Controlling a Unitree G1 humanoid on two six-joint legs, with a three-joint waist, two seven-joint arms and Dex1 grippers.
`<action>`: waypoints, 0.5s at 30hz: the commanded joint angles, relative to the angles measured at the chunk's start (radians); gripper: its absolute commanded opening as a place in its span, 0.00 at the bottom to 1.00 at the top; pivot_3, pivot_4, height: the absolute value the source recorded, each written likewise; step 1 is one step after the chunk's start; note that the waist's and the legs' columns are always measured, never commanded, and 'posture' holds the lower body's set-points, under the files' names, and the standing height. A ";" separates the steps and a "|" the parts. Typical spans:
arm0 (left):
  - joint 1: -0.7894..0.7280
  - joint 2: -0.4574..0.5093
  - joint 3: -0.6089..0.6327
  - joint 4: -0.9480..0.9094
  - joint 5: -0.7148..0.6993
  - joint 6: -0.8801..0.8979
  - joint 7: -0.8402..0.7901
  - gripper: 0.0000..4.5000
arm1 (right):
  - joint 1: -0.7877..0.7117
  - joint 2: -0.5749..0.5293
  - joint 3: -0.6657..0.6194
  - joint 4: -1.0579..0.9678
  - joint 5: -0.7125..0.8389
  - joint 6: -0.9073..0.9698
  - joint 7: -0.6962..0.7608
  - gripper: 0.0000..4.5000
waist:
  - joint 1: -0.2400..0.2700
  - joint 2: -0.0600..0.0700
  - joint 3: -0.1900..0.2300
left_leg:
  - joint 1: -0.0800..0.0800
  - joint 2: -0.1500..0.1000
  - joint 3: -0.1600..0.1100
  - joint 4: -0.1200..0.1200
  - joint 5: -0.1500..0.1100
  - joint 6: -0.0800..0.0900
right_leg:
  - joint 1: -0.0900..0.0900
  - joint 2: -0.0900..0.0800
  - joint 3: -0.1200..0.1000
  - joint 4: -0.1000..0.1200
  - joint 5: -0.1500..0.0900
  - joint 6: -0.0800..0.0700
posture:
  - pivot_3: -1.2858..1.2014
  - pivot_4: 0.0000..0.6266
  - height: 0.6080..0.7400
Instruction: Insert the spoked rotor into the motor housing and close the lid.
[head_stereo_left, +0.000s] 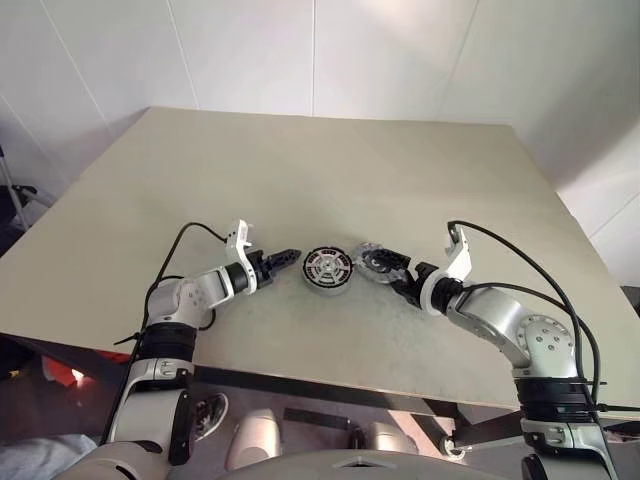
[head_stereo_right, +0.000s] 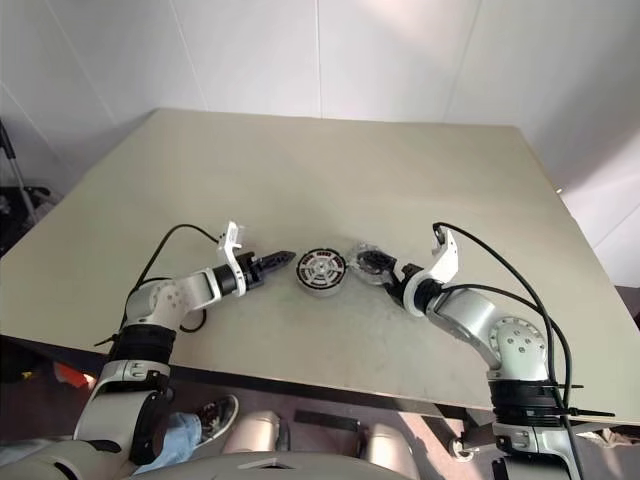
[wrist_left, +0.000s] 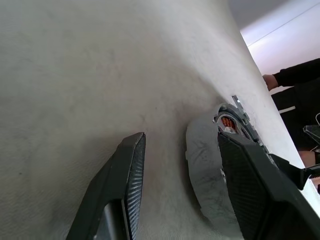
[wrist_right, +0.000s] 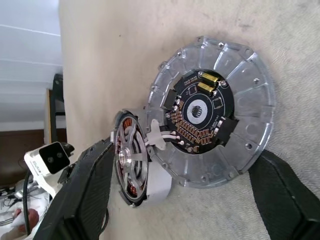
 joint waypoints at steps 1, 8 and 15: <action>-0.007 0.010 0.001 -0.025 -0.001 0.002 -0.009 0.54 | -0.029 0.025 -0.017 0.040 -0.042 -0.002 0.018 0.99 | -0.008 0.000 0.000 | 0.000 0.000 0.000 0.000 0.000 -0.001 | 0.000 0.000 0.000 0.000 0.000 0.000 | 0.52 0.00 1.00; -0.011 0.012 0.002 -0.023 0.001 0.003 -0.004 0.54 | -0.091 0.066 -0.033 0.133 -0.142 0.003 0.081 0.99 | -0.020 0.000 0.000 | 0.000 0.001 0.000 0.000 0.003 -0.004 | -0.001 0.000 0.000 0.000 0.001 -0.001 | 0.52 0.00 1.00; -0.019 0.009 0.000 -0.011 0.005 -0.001 -0.004 0.54 | -0.140 0.108 -0.047 0.165 -0.214 0.041 0.125 0.99 | -0.020 -0.001 0.000 | 0.000 0.001 0.000 -0.001 0.003 -0.004 | -0.001 0.000 0.000 0.000 0.002 -0.003 | 0.52 0.00 1.00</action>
